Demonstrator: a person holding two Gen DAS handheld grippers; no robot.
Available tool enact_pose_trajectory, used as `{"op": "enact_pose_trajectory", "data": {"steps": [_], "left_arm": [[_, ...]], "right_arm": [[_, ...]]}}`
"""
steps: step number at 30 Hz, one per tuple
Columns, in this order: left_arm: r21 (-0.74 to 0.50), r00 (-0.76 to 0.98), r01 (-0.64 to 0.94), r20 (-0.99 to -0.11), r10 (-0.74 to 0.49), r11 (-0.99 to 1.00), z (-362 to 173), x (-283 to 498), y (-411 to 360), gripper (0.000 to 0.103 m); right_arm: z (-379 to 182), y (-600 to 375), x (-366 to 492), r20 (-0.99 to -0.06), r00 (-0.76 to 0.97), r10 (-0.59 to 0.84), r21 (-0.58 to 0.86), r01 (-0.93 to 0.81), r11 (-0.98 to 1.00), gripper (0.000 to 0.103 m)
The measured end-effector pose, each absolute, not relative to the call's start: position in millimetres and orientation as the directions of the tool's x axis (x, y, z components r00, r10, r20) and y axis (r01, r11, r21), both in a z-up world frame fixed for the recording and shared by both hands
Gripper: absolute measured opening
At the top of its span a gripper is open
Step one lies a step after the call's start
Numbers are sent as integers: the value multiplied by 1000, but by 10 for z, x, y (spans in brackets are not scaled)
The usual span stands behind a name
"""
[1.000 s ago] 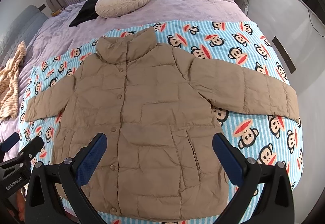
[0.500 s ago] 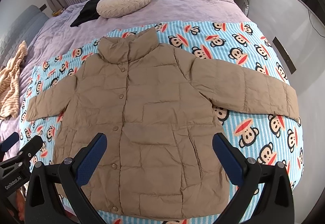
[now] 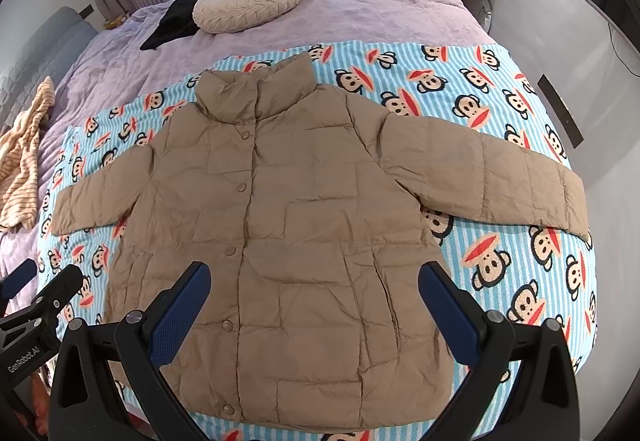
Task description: Fold large clothes
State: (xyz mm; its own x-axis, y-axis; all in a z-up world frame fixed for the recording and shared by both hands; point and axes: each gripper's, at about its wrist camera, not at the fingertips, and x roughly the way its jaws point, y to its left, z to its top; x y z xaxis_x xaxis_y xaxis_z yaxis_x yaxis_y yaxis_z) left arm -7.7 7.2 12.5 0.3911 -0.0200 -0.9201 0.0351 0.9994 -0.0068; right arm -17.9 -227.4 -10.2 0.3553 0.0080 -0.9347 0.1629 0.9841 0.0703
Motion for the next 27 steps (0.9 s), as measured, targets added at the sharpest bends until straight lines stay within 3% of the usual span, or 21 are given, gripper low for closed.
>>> {"op": "enact_pose_trajectory", "data": {"steps": [20,27], "left_arm": [[-7,420,29,-908,-19,1000,129,-94,123,103],[82,411,29,-910,63,996,108,-104,118,103]], "right_arm": [[-117,-2283,-182,-934,357,9,72,163,984,103],[-101,-2261,-201,-935,355,7,70,165,984,103]]}}
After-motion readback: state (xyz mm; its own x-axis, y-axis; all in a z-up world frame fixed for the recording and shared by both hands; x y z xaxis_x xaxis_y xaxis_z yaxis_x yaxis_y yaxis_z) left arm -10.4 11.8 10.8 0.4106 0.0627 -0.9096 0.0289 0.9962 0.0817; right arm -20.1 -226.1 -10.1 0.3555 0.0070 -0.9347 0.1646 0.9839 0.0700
